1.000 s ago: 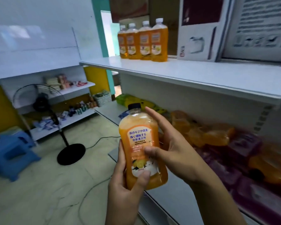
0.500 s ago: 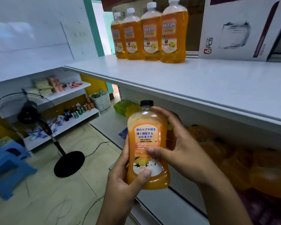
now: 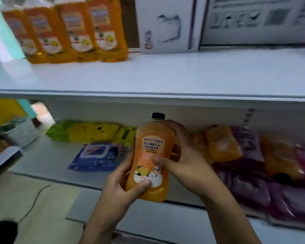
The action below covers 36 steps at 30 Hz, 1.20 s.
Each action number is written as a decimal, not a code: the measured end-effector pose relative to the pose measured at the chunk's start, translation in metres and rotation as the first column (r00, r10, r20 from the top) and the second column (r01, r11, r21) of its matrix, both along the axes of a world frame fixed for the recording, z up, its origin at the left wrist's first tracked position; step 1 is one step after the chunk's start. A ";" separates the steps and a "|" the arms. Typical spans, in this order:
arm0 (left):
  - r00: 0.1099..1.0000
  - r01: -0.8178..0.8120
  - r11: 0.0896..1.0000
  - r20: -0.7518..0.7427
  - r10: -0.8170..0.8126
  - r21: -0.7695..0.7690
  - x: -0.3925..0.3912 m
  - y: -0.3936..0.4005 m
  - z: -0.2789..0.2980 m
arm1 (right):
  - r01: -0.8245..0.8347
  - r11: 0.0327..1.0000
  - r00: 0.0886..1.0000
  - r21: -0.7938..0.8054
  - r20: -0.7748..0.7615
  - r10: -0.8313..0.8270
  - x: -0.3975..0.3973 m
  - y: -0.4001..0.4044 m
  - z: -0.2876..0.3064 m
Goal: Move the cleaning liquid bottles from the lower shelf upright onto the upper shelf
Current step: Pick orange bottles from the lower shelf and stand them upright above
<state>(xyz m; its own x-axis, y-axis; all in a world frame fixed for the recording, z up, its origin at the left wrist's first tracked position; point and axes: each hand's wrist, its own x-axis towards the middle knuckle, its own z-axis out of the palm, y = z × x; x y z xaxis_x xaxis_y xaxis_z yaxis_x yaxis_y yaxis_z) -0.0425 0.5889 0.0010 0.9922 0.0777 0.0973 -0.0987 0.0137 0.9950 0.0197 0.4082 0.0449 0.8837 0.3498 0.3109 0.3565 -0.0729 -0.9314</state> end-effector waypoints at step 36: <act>0.629 0.757 0.653 0.262 -0.732 0.004 -0.112 -0.500 0.013 | 0.831 0.553 0.553 -0.057 0.177 -0.814 -0.275 -0.447 0.028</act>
